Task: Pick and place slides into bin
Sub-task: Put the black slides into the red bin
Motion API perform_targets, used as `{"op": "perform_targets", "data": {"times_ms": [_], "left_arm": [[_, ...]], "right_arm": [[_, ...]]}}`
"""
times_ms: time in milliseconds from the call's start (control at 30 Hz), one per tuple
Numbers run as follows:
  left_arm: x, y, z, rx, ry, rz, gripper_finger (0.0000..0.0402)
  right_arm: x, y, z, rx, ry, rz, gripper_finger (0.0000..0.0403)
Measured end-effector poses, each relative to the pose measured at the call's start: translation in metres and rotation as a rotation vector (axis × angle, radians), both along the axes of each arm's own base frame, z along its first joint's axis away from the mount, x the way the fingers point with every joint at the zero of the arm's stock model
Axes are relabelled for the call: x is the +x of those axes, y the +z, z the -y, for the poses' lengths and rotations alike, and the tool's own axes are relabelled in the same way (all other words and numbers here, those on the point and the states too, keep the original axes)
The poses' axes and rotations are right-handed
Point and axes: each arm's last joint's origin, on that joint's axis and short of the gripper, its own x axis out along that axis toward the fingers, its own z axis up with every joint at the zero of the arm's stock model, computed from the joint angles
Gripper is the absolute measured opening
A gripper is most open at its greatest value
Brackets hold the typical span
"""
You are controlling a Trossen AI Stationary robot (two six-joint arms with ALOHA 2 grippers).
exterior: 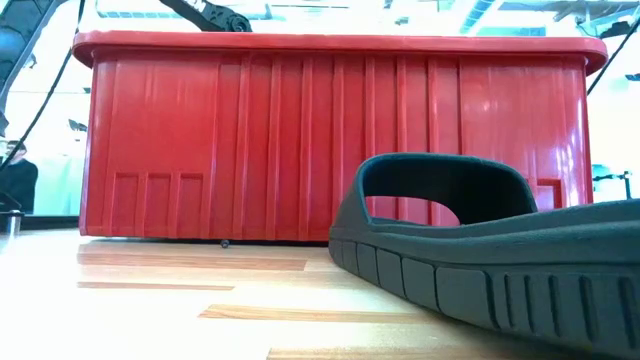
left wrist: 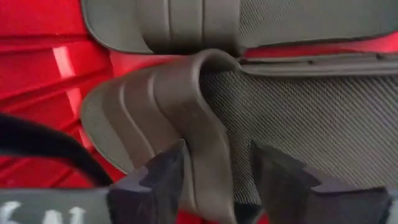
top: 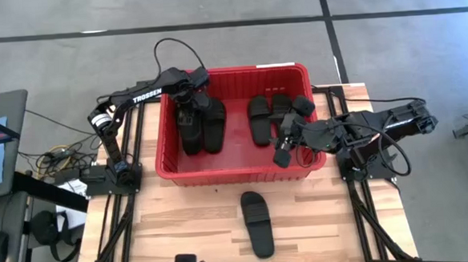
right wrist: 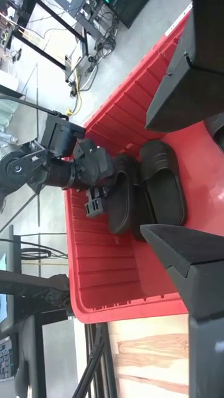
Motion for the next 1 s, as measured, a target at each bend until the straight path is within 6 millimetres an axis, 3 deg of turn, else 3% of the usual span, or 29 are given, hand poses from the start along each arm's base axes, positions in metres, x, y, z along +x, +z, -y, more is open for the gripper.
{"op": "perform_targets", "data": {"times_ms": [133, 533, 1000], "left_arm": [[-0.003, 0.005, 0.003, -0.001, 0.011, 0.0, 0.0176], [-0.022, 0.047, 0.017, 0.083, 0.007, 0.098, 0.0176], [-0.022, 0.048, 0.026, 0.059, 0.033, 0.076, 0.0176]], "right_arm": [[0.0, 0.0, 0.0, 0.0, 0.0, 0.0, 0.024], [0.0, 0.0, 0.0, -0.001, 0.001, -0.003, 0.024], [0.0, -0.002, -0.001, 0.019, 0.046, -0.023, 0.024]]}}
